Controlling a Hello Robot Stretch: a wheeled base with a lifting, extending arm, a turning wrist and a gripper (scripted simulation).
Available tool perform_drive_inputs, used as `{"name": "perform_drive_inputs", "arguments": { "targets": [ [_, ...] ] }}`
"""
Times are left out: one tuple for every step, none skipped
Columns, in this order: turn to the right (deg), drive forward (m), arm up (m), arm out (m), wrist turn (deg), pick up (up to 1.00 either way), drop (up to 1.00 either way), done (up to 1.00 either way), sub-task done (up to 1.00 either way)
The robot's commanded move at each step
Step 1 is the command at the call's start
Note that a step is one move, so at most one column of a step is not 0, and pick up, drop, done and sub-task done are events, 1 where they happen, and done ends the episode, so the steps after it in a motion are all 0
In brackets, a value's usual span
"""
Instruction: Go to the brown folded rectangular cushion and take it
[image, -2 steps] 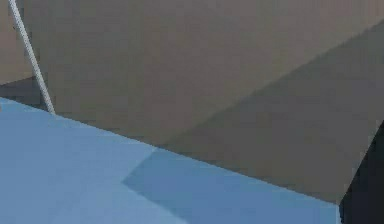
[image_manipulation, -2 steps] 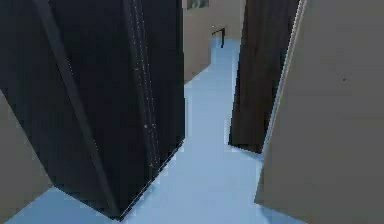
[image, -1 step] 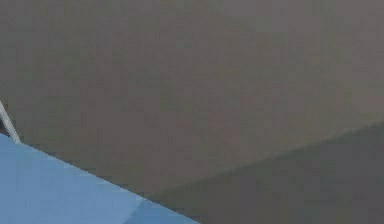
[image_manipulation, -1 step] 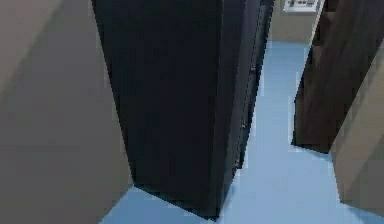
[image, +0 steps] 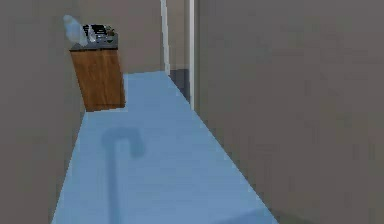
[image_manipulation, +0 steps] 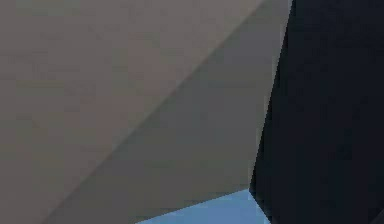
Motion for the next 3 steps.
{"name": "perform_drive_inputs", "arguments": {
  "targets": [
    [-9.0,0.0,0.0,0.0,0.0,0.0,0.0,0.0,0.0],
    [0.0,1.0,0.0,0.0,0.0,0.0,0.0,0.0,0.0],
    [0.0,1.0,0.0,0.0,0.0,0.0,0.0,0.0,0.0]
  ]
}}
